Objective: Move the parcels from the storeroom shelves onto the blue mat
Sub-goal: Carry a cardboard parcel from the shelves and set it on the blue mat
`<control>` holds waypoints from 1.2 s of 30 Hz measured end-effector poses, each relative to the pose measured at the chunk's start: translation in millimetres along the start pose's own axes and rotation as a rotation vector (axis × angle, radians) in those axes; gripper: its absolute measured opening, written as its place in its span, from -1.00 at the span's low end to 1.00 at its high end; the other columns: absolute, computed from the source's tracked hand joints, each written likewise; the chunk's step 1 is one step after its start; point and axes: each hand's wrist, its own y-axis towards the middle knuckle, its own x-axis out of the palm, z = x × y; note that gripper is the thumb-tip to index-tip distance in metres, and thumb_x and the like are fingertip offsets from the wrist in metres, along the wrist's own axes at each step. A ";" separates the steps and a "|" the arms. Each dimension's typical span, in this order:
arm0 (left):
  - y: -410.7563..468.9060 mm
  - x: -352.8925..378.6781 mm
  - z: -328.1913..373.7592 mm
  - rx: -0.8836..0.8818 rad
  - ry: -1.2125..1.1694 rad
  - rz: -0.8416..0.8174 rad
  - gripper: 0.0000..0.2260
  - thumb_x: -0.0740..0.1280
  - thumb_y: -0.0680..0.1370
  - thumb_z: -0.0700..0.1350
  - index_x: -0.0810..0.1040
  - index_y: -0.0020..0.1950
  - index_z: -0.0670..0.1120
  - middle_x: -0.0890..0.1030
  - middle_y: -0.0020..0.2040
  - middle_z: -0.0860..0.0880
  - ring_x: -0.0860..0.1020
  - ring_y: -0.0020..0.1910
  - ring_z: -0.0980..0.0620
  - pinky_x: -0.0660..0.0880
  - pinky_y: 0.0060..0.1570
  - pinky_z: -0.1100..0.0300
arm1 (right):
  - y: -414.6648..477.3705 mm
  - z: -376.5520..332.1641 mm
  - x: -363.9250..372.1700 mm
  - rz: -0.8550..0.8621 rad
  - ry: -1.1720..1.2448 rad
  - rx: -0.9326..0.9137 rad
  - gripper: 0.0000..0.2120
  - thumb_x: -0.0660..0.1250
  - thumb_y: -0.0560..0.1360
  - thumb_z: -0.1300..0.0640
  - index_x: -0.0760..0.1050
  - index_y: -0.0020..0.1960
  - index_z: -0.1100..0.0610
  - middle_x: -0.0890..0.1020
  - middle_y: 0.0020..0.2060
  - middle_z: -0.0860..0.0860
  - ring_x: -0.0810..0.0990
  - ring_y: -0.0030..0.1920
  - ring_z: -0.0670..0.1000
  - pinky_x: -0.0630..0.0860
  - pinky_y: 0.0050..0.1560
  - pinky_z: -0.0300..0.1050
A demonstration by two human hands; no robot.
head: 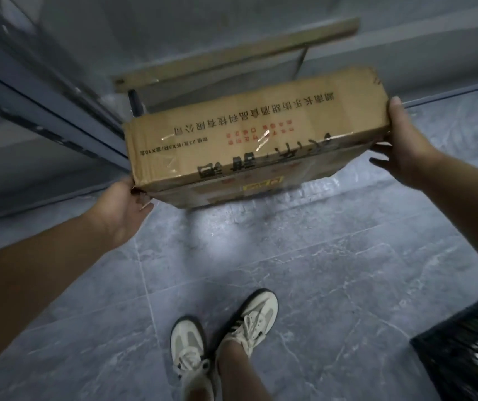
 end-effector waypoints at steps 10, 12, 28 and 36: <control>-212.6 -3.3 136.2 0.333 -0.023 -0.148 -0.43 -0.02 0.38 -0.39 0.51 0.29 -0.12 0.59 0.21 -0.08 0.53 0.21 -0.02 0.44 0.23 0.06 | -256.3 -115.6 -126.1 0.256 0.088 -0.097 -0.65 -0.01 0.56 -0.11 0.48 -0.06 0.04 0.58 -0.09 0.09 0.61 -0.15 0.05 0.45 0.12 0.01; -268.3 -12.2 170.4 0.429 -0.014 -0.153 -0.28 -0.03 0.31 -0.44 0.37 0.45 -0.14 0.50 0.35 -0.09 0.45 0.34 -0.06 0.46 0.13 0.14 | -324.6 -147.6 -146.4 0.265 0.131 -0.137 -0.68 -0.03 0.52 0.02 0.47 -0.14 0.08 0.57 -0.18 0.10 0.61 -0.23 0.09 0.44 0.12 0.03; -603.0 -56.0 373.3 1.235 0.119 -0.275 -0.70 0.39 0.51 -0.12 0.57 0.24 0.05 0.62 0.20 0.00 0.54 0.24 -0.01 0.40 0.28 0.04 | -630.0 -368.9 -230.5 0.290 0.424 -0.807 -0.70 0.24 0.58 0.07 0.55 0.17 0.26 0.62 0.04 0.11 0.58 0.07 0.09 0.52 0.13 -0.05; -699.4 -33.5 431.4 1.524 -0.006 -0.351 -0.71 0.22 0.61 -0.20 0.53 0.28 0.04 0.59 0.23 -0.01 0.52 0.17 0.02 0.48 0.14 0.17 | -695.0 -430.1 -278.8 0.321 0.442 -1.114 -0.78 0.42 0.49 0.06 0.63 0.09 0.11 0.69 0.04 0.06 0.65 0.07 0.06 0.56 0.14 -0.06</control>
